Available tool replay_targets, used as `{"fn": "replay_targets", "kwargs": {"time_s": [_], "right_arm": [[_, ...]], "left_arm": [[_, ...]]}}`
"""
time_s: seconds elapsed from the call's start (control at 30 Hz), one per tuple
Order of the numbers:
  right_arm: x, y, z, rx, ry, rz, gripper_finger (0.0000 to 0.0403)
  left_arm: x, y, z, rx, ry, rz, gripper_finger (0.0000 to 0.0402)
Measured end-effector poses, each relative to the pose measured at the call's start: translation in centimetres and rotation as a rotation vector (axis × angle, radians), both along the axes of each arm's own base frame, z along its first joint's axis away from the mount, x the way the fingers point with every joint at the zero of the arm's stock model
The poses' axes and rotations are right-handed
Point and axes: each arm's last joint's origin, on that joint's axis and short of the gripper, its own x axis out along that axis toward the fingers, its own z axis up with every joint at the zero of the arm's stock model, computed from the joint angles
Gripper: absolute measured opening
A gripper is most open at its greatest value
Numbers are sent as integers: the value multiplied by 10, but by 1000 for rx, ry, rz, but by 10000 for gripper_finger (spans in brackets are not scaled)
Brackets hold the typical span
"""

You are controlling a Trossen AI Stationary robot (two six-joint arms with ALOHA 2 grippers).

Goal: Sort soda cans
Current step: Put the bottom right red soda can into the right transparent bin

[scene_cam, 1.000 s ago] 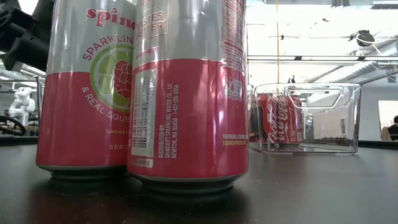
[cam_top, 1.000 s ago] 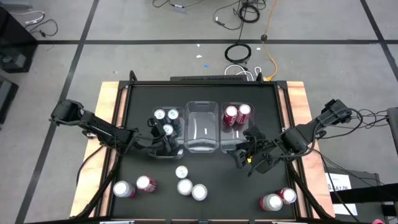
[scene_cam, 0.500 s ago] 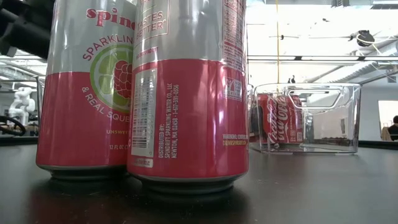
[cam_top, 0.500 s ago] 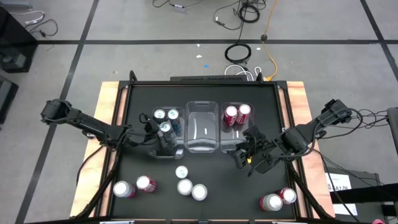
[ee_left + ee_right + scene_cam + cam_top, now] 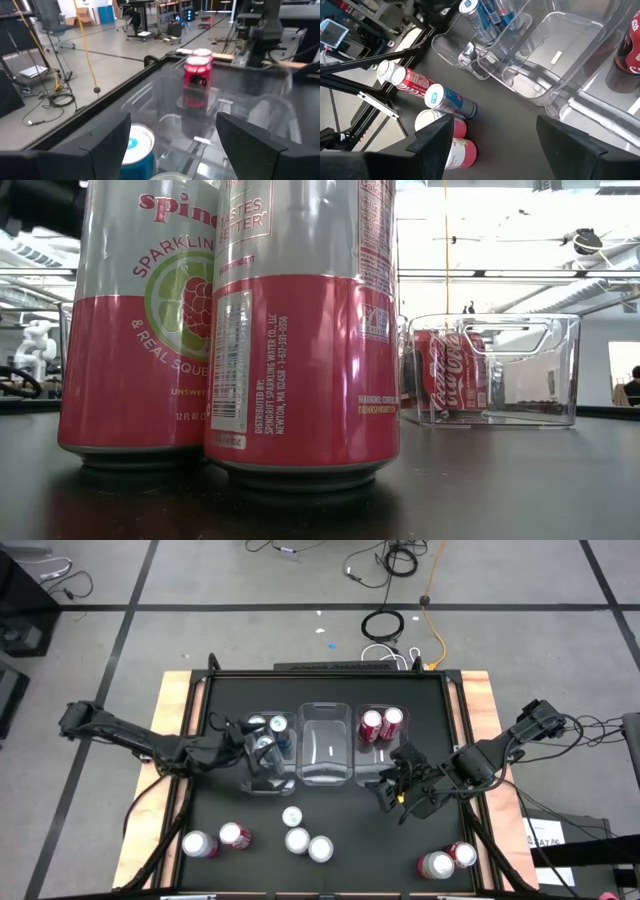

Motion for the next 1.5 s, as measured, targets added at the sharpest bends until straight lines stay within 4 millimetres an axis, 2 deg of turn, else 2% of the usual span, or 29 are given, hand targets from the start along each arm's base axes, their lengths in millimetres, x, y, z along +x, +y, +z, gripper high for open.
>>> {"fn": "replay_targets", "kwargs": {"time_s": [0.27, 0.5, 0.7, 0.83, 1.13, 1.33, 1.5], "right_arm": [[0, 0, 0, -23, 3, 16, 277], [0, 0, 0, -25, 5, 17, 277], [-1, 0, -1, -6, 11, 3, 277], [-1, 0, -1, -1, 13, 5, 277], [-7, 1, -6, 139, 124, 11, 277], [-17, 1, -12, 247, 257, -34, 277], [-30, 11, -16, 348, 361, -85, 276]], "left_arm": [[-2, -15, 51, -26, -30, -100, 304], [-9, -31, 92, -142, 57, -164, 304], [-16, -44, 114, -296, 107, -201, 304], [-16, -56, 114, -378, 125, -241, 304], [-8, -87, 96, -487, 201, -285, 304], [-9, -91, 87, -617, 298, -302, 304], [-14, -89, 79, -675, 399, -265, 304]]}}
